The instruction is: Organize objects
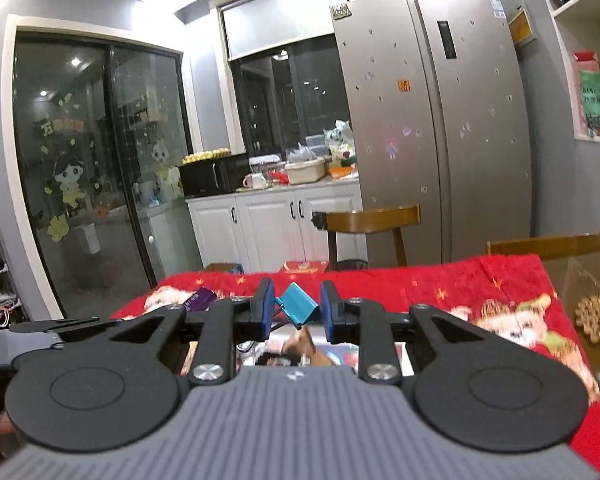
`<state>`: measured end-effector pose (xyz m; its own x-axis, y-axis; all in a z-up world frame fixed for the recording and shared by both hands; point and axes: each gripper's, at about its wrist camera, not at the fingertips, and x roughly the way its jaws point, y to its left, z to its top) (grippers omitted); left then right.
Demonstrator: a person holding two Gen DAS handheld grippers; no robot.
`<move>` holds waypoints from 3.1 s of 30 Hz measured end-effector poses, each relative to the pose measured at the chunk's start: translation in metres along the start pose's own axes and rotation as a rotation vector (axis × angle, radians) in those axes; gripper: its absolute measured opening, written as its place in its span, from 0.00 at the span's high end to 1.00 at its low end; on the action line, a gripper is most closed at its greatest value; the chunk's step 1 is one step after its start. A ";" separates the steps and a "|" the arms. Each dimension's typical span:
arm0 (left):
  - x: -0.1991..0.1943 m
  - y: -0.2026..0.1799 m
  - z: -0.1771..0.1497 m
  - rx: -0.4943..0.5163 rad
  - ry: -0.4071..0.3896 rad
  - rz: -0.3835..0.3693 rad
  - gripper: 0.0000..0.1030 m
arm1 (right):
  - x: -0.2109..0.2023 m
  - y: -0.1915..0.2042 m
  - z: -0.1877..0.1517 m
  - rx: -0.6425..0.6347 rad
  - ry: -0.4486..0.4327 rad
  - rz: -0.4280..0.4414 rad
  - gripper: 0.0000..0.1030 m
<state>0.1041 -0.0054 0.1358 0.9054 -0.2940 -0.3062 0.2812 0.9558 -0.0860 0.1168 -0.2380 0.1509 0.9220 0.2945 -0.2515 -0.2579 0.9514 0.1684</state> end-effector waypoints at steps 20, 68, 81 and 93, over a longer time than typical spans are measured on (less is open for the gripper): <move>0.084 -0.020 0.088 -0.052 -0.106 0.057 0.77 | 0.069 -0.046 0.049 0.065 -0.072 0.061 0.73; 0.284 -0.008 -0.017 -0.074 0.322 -0.109 0.77 | 0.217 -0.129 -0.050 0.182 0.402 -0.144 0.80; 0.275 -0.016 -0.010 -0.027 0.275 -0.058 0.76 | 0.216 -0.131 -0.047 0.179 0.393 -0.143 0.78; 0.249 -0.014 0.013 0.014 0.155 0.036 0.42 | 0.210 -0.127 -0.039 0.172 0.362 -0.125 0.59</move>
<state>0.3293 -0.0920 0.0728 0.8555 -0.2538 -0.4513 0.2552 0.9651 -0.0591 0.3317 -0.2935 0.0393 0.7744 0.2192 -0.5935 -0.0698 0.9619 0.2642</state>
